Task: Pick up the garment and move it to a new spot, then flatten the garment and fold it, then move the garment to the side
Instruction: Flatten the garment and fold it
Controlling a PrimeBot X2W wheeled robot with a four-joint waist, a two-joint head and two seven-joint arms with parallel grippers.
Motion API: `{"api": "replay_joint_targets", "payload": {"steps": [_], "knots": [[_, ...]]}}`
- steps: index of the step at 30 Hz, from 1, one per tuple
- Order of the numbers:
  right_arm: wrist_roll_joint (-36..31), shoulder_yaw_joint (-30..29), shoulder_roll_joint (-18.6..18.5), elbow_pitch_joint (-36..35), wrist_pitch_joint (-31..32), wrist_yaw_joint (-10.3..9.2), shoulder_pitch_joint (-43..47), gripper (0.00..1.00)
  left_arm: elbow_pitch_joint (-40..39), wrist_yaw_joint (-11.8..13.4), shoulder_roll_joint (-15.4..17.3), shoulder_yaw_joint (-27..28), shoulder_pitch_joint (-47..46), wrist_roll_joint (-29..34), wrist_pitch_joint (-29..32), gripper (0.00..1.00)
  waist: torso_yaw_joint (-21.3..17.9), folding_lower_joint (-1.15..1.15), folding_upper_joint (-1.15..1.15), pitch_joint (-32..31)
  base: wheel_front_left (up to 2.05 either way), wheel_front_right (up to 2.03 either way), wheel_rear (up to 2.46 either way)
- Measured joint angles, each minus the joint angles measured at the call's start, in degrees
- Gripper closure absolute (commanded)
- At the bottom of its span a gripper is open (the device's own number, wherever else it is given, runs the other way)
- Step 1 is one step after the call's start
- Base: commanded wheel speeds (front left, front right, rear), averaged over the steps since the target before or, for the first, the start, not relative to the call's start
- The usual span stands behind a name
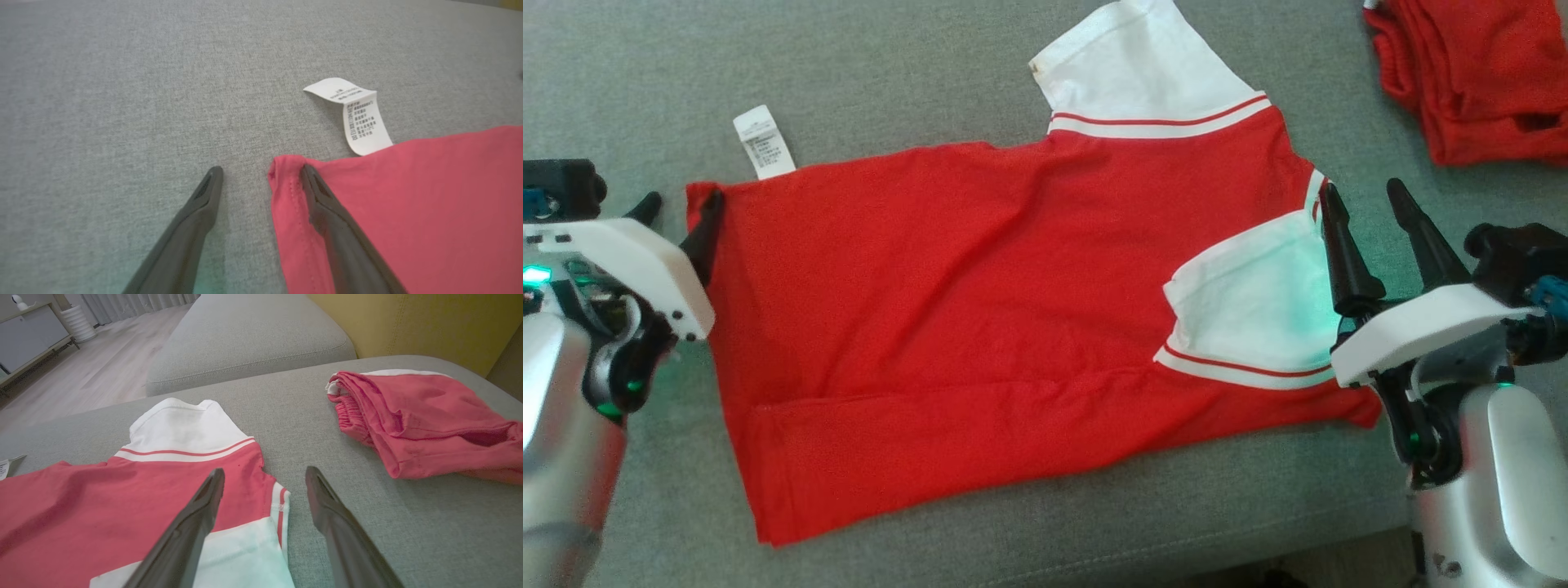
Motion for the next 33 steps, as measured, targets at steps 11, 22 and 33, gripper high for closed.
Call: {"api": "replay_joint_targets", "payload": {"steps": [11, 22, 33], "knots": [[-1.01, 0.18, -0.03, 0.37, -0.05, 0.0, -2.36, 0.0, -2.54, -1.81, 0.96, -2.02, -0.66, -0.94, 2.9, 1.0, 0.42, -0.01, 0.0, 0.72, 0.0, 0.0, 0.0], [-2.0, 3.0, -1.87, 5.86, 2.77, 0.0, -12.26, 0.0, -5.37, -1.87, -0.8, -3.46, -0.61, 0.57, -2.7, 1.0, 3.07, -0.01, 0.0, 0.68, 0.0, 0.0, 0.0], [-6.42, 3.53, -7.68, 25.74, 11.7, 0.0, -33.79, 0.0, -8.0, -2.78, -5.66, -5.8, -3.18, 2.08, -7.45, 1.0, 10.15, -0.01, 0.0, 2.22, 0.0, 0.0, 0.0]]}}
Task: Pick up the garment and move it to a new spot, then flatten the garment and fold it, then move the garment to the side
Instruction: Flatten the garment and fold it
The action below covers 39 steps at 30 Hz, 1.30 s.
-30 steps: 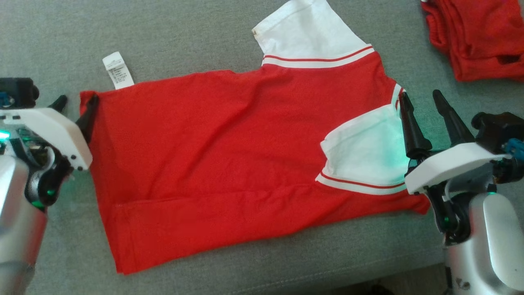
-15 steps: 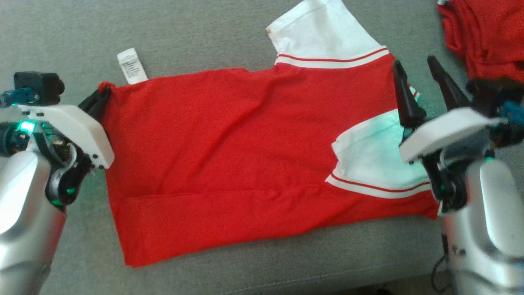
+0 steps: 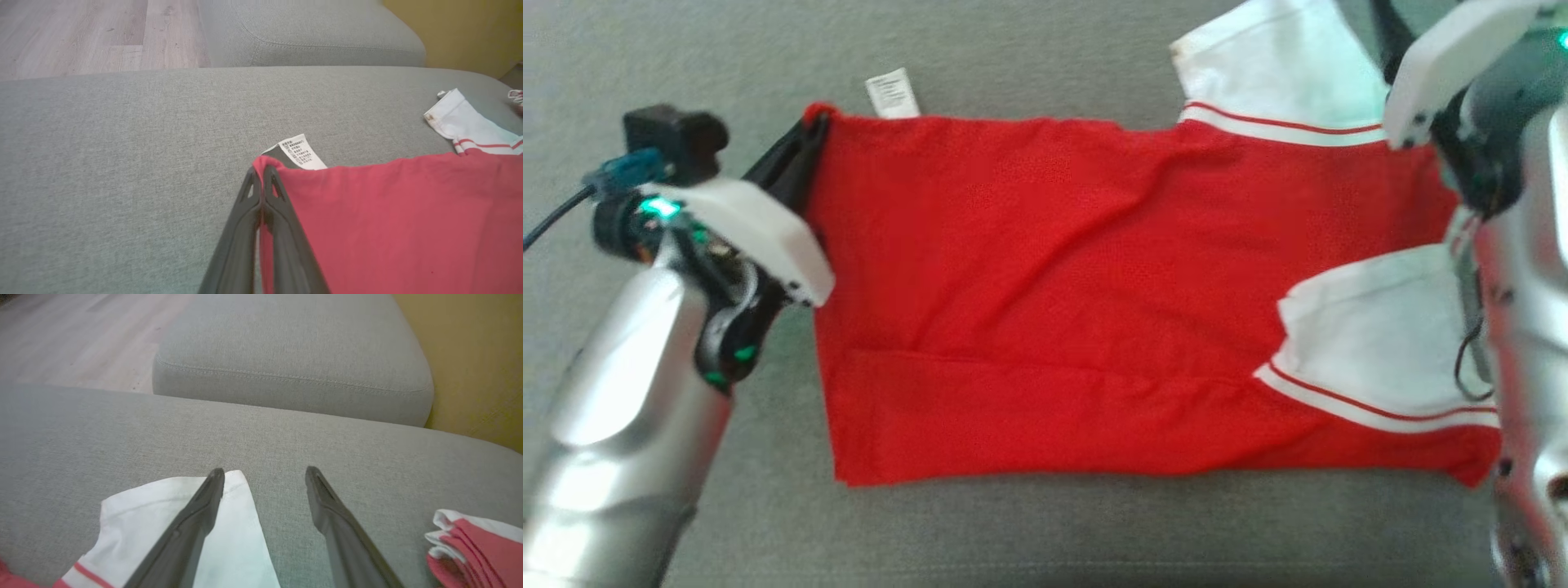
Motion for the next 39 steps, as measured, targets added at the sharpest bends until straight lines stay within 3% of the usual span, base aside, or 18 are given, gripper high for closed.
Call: {"api": "replay_joint_targets", "payload": {"steps": [8, 15, 16, 17, 21, 32, 39], "knots": [[-2.52, -0.59, -1.31, 14.52, 3.48, 0.0, -8.34, 0.0, 1.92, -0.18, -4.7, -2.04, -3.28, 0.01, -2.93, 1.0, 4.71, 0.01, 0.0, 3.04, 0.0, 0.0, 0.0], [-4.19, -0.38, -1.52, 21.09, 2.55, 0.0, -11.63, 0.02, 4.53, -0.8, -5.78, -2.99, -4.05, 0.01, -4.6, 1.0, 6.25, 0.0, 0.0, 3.95, 0.0, 0.0, 0.0], [-4.19, 0.09, -1.52, 21.86, 2.52, 0.0, -12.09, 0.2, 4.7, -0.82, -5.81, -3.13, -4.07, 0.01, -4.92, 1.0, 6.22, 0.0, 0.0, 3.91, 0.0, 0.0, 0.0], [-4.15, 0.56, -1.51, 22.46, 2.5, 0.0, -12.31, 0.47, 4.88, -0.83, -5.87, -3.24, -4.12, 0.01, -4.94, 1.0, 6.18, -0.01, 0.0, 3.87, 0.0, 0.0, 0.0], [-2.98, 2.11, -1.26, 24.3, 1.52, 0.0, -13.21, 1.0, 5.93, -1.0, -5.88, -3.31, -4.74, -0.01, -5.45, 1.0, 5.85, -0.01, 0.0, 3.74, 0.0, 0.0, 0.0], [1.53, 4.17, -1.36, 26.87, -9.44, 0.0, -12.82, 1.0, 7.86, -0.98, -5.1, -3.24, -4.52, -0.05, -7.67, 1.0, 3.35, 0.0, 0.0, -0.43, 0.0, 0.0, 0.0], [7.93, 11.14, -2.72, 19.98, -13.36, 0.0, -5.84, 1.0, 6.67, -0.38, -3.1, -2.45, 0.67, -0.81, -9.29, 1.0, 0.95, -0.01, 0.0, -5.61, 0.0, 0.0, 0.0]]}}
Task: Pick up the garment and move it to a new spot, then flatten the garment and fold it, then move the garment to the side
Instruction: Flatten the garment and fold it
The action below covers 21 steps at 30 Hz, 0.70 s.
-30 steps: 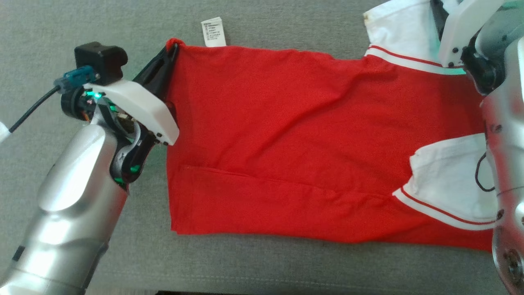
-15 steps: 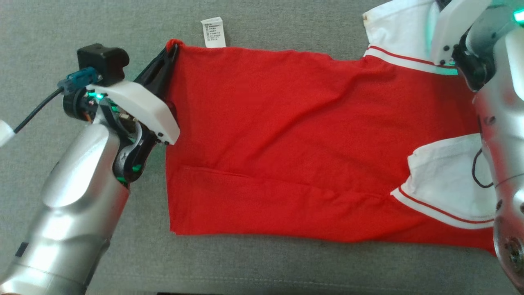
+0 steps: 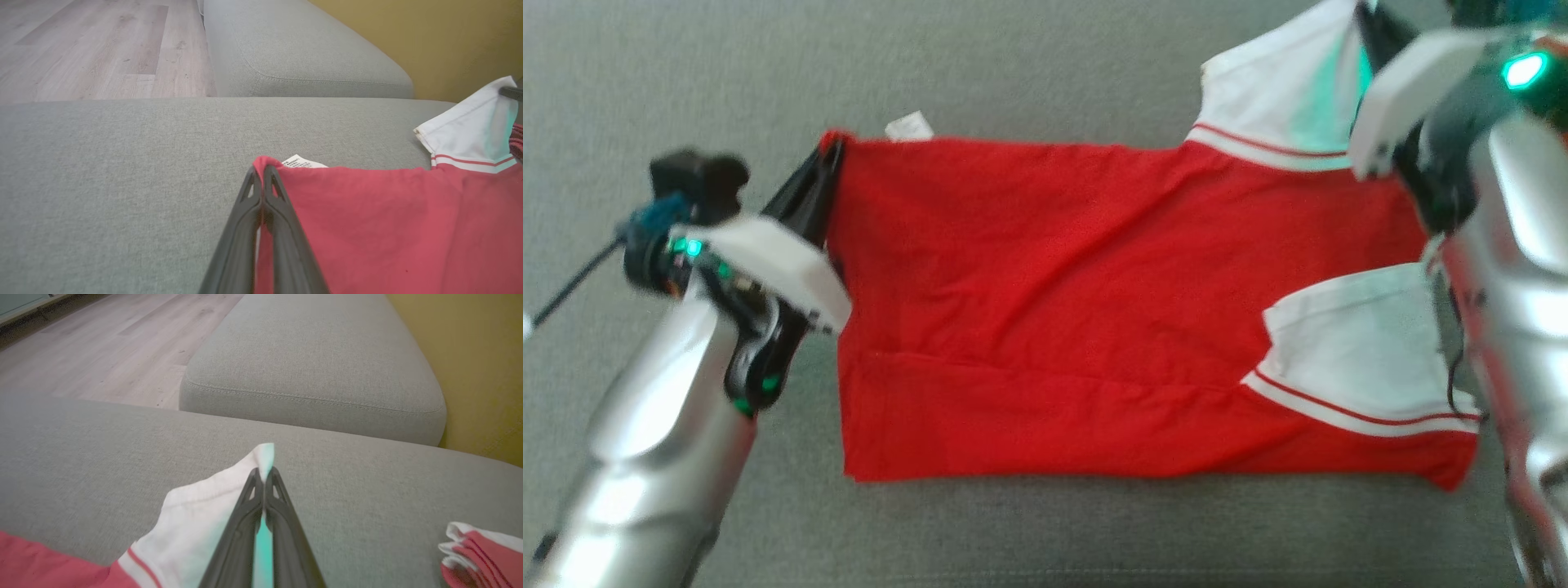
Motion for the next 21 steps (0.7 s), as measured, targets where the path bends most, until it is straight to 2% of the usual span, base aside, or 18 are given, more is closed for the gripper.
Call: {"api": "replay_joint_targets", "payload": {"steps": [4, 9, 17, 21], "knots": [[2.92, 1.57, -1.63, -4.86, -0.46, 0.0, 5.51, 1.0, -2.02, 0.49, 1.18, 0.75, 3.62, -1.0, -0.43, 1.0, -1.14, 0.0, 0.0, -2.27, 0.0, 0.0, 0.0], [6.53, 1.76, -4.07, -14.38, -0.53, 0.0, 15.16, 1.0, -6.3, 2.23, 2.56, 1.48, 9.25, -2.07, -1.22, 1.0, -2.63, -0.01, 0.0, -5.79, 0.0, 0.0, 0.0], [7.05, -5.17, -4.03, -30.72, 1.62, 0.0, 32.08, 1.0, -11.4, 5.06, 3.67, 3.48, 18.73, -4.83, -2.75, 1.0, -3.85, -0.01, 0.0, -9.64, 0.0, 0.0, 0.0], [6.02, -9.62, -1.62, -37.3, 3.45, 0.0, 40.03, 1.0, -13.38, 6.11, 3.37, 3.99, 22.03, -5.7, -4.13, 1.0, -3.81, 0.0, 0.0, -10.41, 0.0, 0.0, 0.0]]}}
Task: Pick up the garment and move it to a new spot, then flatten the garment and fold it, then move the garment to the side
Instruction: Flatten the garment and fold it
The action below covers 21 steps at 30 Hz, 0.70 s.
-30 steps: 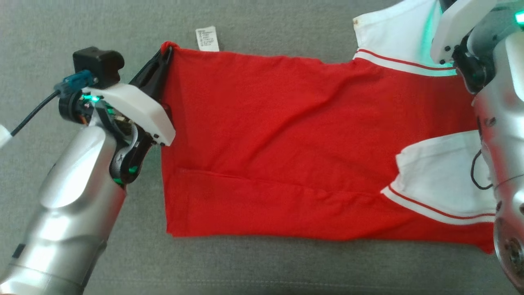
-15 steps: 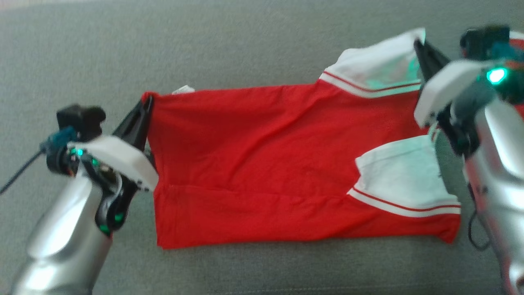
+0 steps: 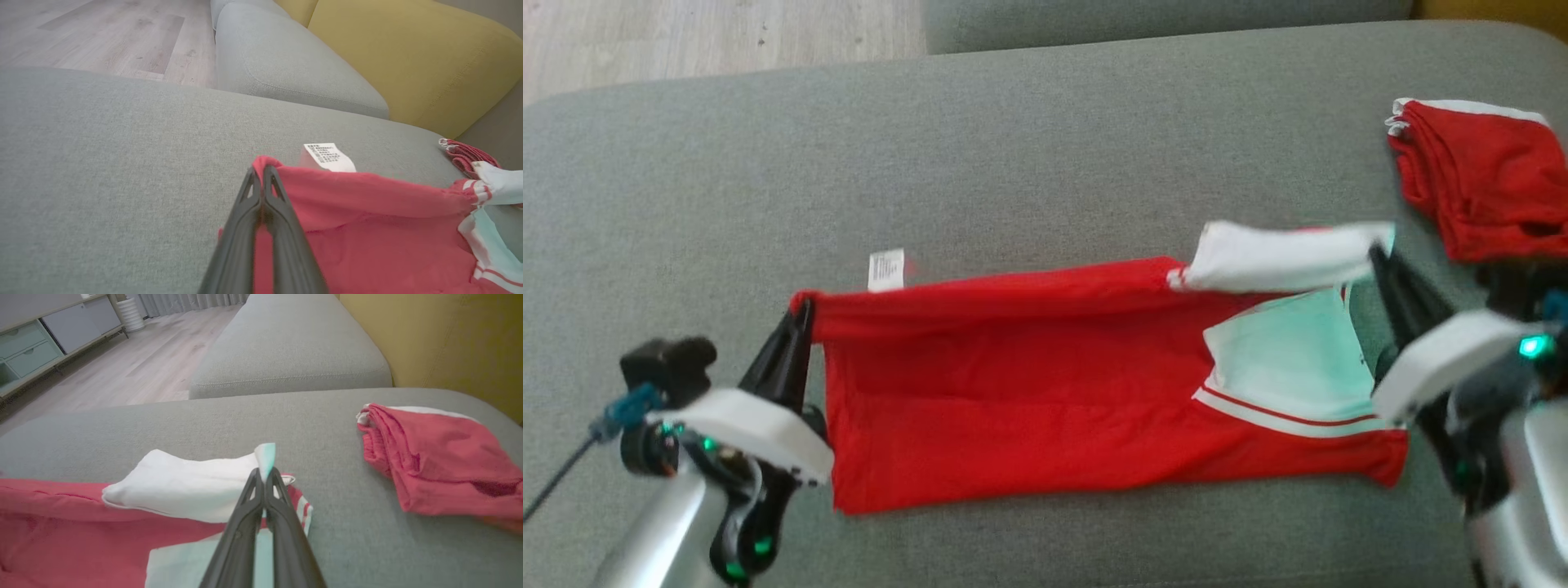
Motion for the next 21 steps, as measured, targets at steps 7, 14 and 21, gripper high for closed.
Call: {"api": "replay_joint_targets", "payload": {"steps": [7, 14, 21], "knots": [[-2.89, -4.13, 4.78, -5.1, 2.46, 0.0, 8.67, 1.0, -0.27, 0.94, -0.92, -0.15, 5.49, -0.64, -1.59, 1.0, 0.01, 0.0, 0.0, -0.24, 0.0, 0.0, 0.0], [-5.37, -6.99, 7.7, -4.16, 1.76, 0.0, 11.24, 1.0, 1.52, 1.18, -3.28, -1.42, 7.7, -1.19, -3.22, 1.0, 0.31, 0.01, 0.0, -0.51, 0.0, 0.0, 0.0], [-6.55, -9.85, 9.81, -3.02, -0.4, 0.0, 14.27, 0.0, 2.64, 1.76, -3.89, -1.87, 9.9, -0.99, -6.03, 0.04, 0.66, 0.01, 0.0, -1.83, 0.0, 0.0, 0.0]]}}
